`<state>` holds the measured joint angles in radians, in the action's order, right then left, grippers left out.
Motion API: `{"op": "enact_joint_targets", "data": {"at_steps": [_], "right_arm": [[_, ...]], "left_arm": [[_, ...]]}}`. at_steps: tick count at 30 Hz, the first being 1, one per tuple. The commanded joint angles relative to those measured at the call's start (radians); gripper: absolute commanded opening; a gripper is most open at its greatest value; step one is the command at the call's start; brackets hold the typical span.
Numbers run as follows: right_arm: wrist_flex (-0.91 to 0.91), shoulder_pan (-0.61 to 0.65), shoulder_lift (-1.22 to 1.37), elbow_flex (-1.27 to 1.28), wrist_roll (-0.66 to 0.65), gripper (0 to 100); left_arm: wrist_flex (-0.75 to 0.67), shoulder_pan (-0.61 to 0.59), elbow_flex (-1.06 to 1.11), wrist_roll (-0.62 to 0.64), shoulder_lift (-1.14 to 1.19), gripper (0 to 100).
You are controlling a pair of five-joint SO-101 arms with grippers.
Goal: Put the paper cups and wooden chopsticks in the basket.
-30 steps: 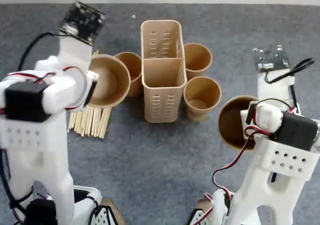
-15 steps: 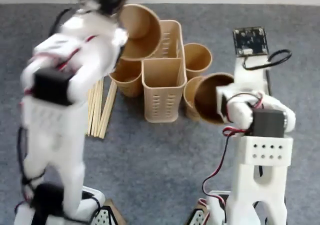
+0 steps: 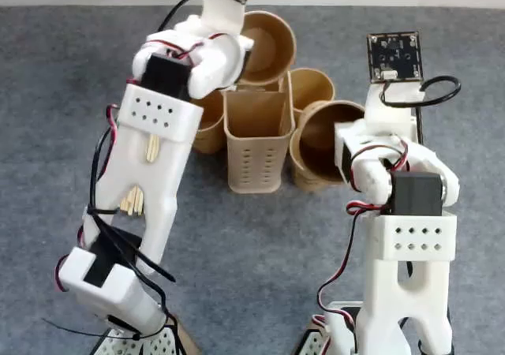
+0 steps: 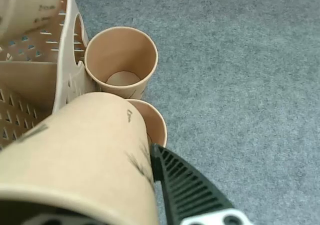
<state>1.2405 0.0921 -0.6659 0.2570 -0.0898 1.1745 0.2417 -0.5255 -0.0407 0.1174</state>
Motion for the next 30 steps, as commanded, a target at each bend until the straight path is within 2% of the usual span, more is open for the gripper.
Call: {"op": "enact_joint_targets", "data": {"at_steps": [1, 5, 11, 15, 22, 28, 30], "right_arm": [[-0.012, 0.008, -0.024, -0.007, 0.006, 0.5], [-0.012, 0.008, -0.024, -0.010, 0.006, 0.5], [-0.012, 0.008, -0.024, -0.007, 0.006, 0.5], [-0.010, 0.008, -0.024, -0.007, 0.006, 0.5], [-0.010, 0.008, -0.024, -0.012, 0.006, 0.5], [-0.076, 0.008, -0.021, -0.045, 0.012, 0.5], [-0.137, 0.008, -0.013, -0.084, 0.012, 0.5]], "left_arm": [[0.025, 0.021, -0.074, 0.029, 0.005, 0], [0.061, 0.021, -0.081, 0.052, 0.038, 1], [0.118, 0.002, -0.081, 0.051, 0.104, 23], [0.109, -0.038, -0.097, 0.049, 0.105, 20], [0.118, -0.131, -0.252, 0.049, 0.028, 21], [0.272, -0.199, -0.286, 0.058, -0.097, 20], [0.350, -0.240, -0.285, 0.109, -0.140, 20]]}}
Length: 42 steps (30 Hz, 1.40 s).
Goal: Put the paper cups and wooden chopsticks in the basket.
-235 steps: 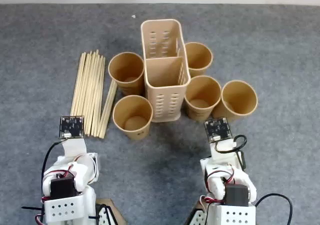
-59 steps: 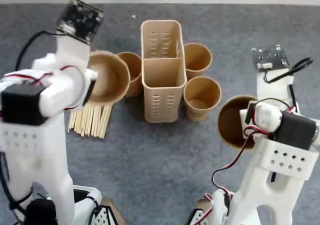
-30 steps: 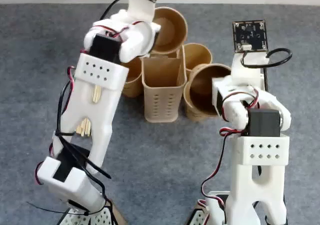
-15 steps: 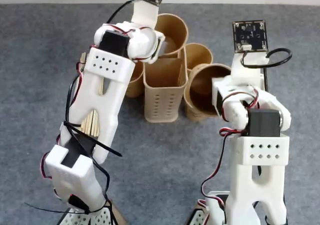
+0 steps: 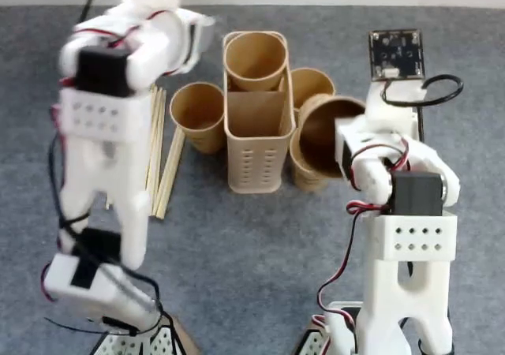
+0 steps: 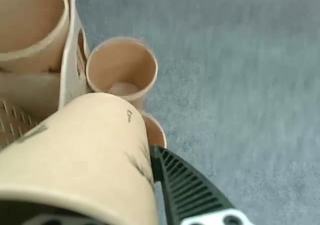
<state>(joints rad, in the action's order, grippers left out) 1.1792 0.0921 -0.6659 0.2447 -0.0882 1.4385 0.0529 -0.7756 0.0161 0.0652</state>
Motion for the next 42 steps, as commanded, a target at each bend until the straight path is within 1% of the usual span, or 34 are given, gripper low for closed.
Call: {"op": "enact_joint_targets", "data": {"at_steps": [1, 4, 6, 10, 14, 16, 18, 19, 22, 25, 27, 31, 34, 40, 42], "right_arm": [[-0.113, 0.008, -0.013, -0.087, 0.011, 0.5], [-0.191, 0.008, -0.013, -0.124, 0.011, 0.5], [-0.194, 0.019, -0.005, -0.159, 0.011, 0.6], [-0.096, 0.110, 0.114, -0.309, 0.011, 0.6], [0.024, 0.216, 0.337, -0.570, 0.017, 0.6], [0.081, 0.251, 0.464, -0.731, 0.055, 0.6], [0.147, 0.275, 0.593, -0.898, 0.066, 0.6], [0.182, 0.286, 0.654, -0.978, 0.066, 0.6], [0.257, 0.292, 0.829, -1.199, 0.063, 0.6], [0.306, 0.286, 0.966, -1.382, 0.060, 0.6], [0.325, 0.274, 1.033, -1.469, 0.060, 0.6], [0.357, 0.248, 1.115, -1.523, 0.060, 0.6], [0.387, 0.237, 1.122, -1.520, 0.060, 0.6], [0.395, 0.179, 1.127, -1.518, 0.060, 0.6], [0.395, 0.177, 1.127, -1.517, 0.060, 0.6]], "left_arm": [[0.129, -0.073, -0.035, 0.083, -0.104, 20], [0.272, -0.125, -0.033, 0.112, -0.128, 21], [0.342, -0.160, -0.004, 0.114, -0.120, 21], [0.307, -0.231, 0.236, 0.118, -0.122, 21], [0.166, -0.297, 0.522, 0.133, -0.137, 21], [0.071, -0.334, 0.680, 0.172, -0.168, 21], [-0.040, -0.354, 0.852, 0.183, -0.214, 21], [-0.098, -0.355, 0.944, 0.193, -0.245, 21], [-0.311, -0.346, 1.218, 0.276, -0.354, 21], [-0.519, -0.303, 1.443, 0.284, -0.476, 21], [-0.592, -0.269, 1.550, 0.282, -0.556, 20], [-0.620, -0.249, 1.647, 0.281, -0.700, 20], [-0.626, -0.249, 1.687, 0.241, -0.771, 20], [-0.632, -0.249, 1.704, 0.236, -0.789, 20], [-0.640, -0.249, 1.704, 0.236, -0.789, 20]]}}
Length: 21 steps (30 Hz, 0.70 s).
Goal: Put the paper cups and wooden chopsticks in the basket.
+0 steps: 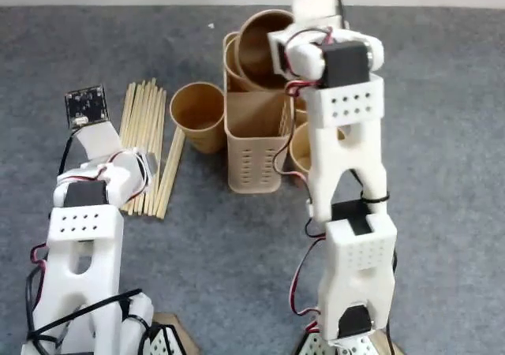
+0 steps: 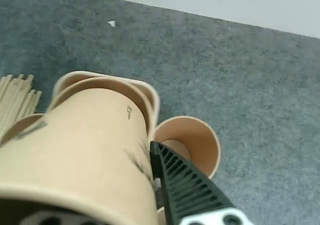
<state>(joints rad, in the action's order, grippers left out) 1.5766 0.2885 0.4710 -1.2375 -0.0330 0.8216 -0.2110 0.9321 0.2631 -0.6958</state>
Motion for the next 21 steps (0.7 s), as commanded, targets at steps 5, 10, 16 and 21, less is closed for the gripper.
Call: {"op": "enact_joint_targets", "data": {"at_steps": [5, 10, 16, 21], "right_arm": [[0.007, 0.013, -0.008, -0.033, -0.075, 9.2], [-0.002, 0.044, -0.008, -0.033, -0.078, 26.4], [-0.101, 0.038, -0.013, -0.036, -0.074, 29.5], [-0.219, 0.061, -0.007, -0.033, -0.074, 29.5]], "left_arm": [[-0.023, 0.016, -0.004, -0.012, -0.028, 20], [-0.023, 0.016, -0.004, -0.012, -0.028, 20], [-0.023, 0.016, -0.004, -0.012, -0.028, 20], [-0.023, 0.016, -0.004, -0.012, -0.028, 20]]}}
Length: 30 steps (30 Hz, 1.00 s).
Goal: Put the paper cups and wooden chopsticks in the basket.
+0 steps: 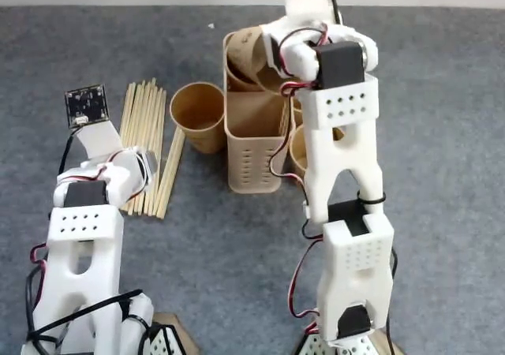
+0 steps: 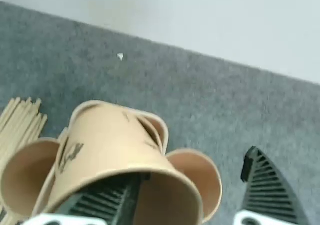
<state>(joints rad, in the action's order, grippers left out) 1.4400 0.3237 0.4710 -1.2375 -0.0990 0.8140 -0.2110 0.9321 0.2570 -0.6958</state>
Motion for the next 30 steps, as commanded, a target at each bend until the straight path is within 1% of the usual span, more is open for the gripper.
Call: {"op": "enact_joint_targets", "data": {"at_steps": [1, 5, 8, 11, 14, 20, 21, 23, 24, 27, 30], "right_arm": [[-0.117, 0.031, 0.002, -0.027, -0.008, 29.5], [-0.243, 0.047, 0.062, -0.004, -0.008, 28.4], [-0.242, 0.062, 0.076, -0.005, -0.008, 27.9], [-0.193, 0.077, 0.074, -0.005, -0.012, 27.9], [-0.084, 0.079, 0.059, -0.035, -0.012, 27.9], [0.326, 0.062, -0.082, -0.162, -0.014, 27.9], [0.329, 0.058, -0.117, -0.160, -0.014, 27.9], [0.326, -0.007, -0.189, -0.067, -0.012, 27.9], [0.325, -0.031, -0.228, -0.001, -0.012, 27.9], [0.325, -0.097, -0.340, 0.228, -0.012, 27.9], [0.325, -0.145, -0.472, 0.437, -0.015, 27.9]], "left_arm": [[-0.015, 0.016, -0.002, -0.008, -0.028, 20], [-0.015, 0.016, -0.002, -0.008, -0.028, 20], [-0.015, 0.016, -0.002, -0.008, -0.028, 20], [-0.015, 0.024, -0.002, -0.008, -0.028, 20], [-0.015, 0.027, -0.002, -0.009, -0.028, 20], [-0.012, 0.022, -0.051, -0.009, -0.028, 21], [-0.011, 0.021, -0.073, -0.009, -0.028, 21], [-0.002, 0.021, -0.127, -0.054, -0.028, 21], [0.026, 0.021, -0.157, -0.077, -0.028, 21], [0.132, 0.025, -0.286, -0.112, -0.027, 21], [0.258, 0.053, -0.470, -0.152, -0.007, 21]]}}
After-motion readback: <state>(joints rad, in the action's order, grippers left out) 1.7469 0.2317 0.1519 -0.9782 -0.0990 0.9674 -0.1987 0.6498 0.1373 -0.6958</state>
